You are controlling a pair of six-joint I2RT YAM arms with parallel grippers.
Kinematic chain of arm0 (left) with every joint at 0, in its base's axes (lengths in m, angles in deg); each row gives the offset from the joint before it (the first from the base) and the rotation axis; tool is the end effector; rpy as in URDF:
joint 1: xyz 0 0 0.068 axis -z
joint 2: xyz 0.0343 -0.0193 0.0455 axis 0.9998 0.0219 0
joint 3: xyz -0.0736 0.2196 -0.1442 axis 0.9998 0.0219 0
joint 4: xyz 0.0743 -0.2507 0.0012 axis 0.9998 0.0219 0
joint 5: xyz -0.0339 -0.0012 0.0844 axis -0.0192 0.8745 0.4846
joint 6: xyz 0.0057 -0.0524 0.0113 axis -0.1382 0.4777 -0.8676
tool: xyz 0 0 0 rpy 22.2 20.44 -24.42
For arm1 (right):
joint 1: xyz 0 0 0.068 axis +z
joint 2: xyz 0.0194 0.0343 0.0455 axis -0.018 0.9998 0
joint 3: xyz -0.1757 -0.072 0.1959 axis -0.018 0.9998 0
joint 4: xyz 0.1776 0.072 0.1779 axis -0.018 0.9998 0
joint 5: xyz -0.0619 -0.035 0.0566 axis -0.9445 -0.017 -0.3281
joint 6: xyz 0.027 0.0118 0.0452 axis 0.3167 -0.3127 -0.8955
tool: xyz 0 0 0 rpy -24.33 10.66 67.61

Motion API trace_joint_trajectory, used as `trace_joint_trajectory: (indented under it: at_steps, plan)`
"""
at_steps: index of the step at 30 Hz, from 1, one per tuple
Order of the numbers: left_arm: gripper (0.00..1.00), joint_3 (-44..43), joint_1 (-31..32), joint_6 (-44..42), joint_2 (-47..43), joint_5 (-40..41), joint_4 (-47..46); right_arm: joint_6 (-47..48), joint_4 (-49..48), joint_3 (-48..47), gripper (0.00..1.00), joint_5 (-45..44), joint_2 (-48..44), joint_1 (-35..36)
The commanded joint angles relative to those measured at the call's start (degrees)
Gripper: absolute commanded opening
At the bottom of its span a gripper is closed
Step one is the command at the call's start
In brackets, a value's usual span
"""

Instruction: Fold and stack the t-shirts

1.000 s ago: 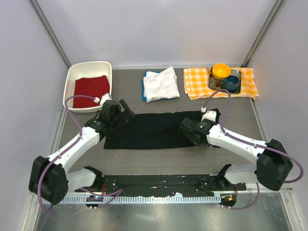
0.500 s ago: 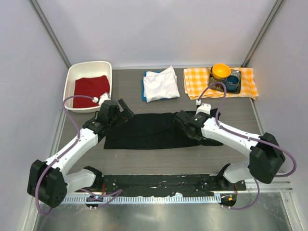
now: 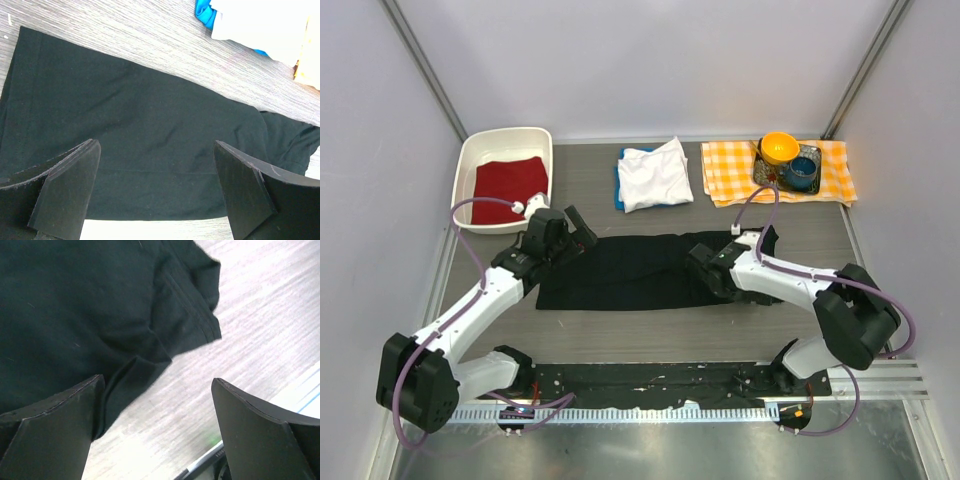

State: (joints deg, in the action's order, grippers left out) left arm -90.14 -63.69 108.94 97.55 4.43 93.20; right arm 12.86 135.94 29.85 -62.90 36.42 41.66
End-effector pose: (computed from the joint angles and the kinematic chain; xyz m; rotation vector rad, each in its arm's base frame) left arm 0.2209 -0.0953 0.2510 -0.6128 2.2050 -0.4734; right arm 0.1811 0.1332 0.1848 0.3297 2.4638 -0.6896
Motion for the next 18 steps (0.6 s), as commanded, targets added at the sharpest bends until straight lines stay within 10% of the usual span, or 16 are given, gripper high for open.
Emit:
trace_joint_trajectory:
  at_steps: [1,13,18]
  plan:
    - [1.00,0.4,0.2,0.0,-1.3,0.4,-1.3,-8.0,4.4,3.3,0.94,2.2,-2.5,2.5]
    - [1.00,1.8,0.2,0.3,-1.8,-0.4,-2.2,-21.2,15.6,-2.6,0.96,-2.4,-5.7,14.2]
    - [1.00,1.6,0.2,-0.2,-2.1,-0.4,-1.5,-3.4,-3.9,-4.5,0.97,-4.7,-11.3,8.3]
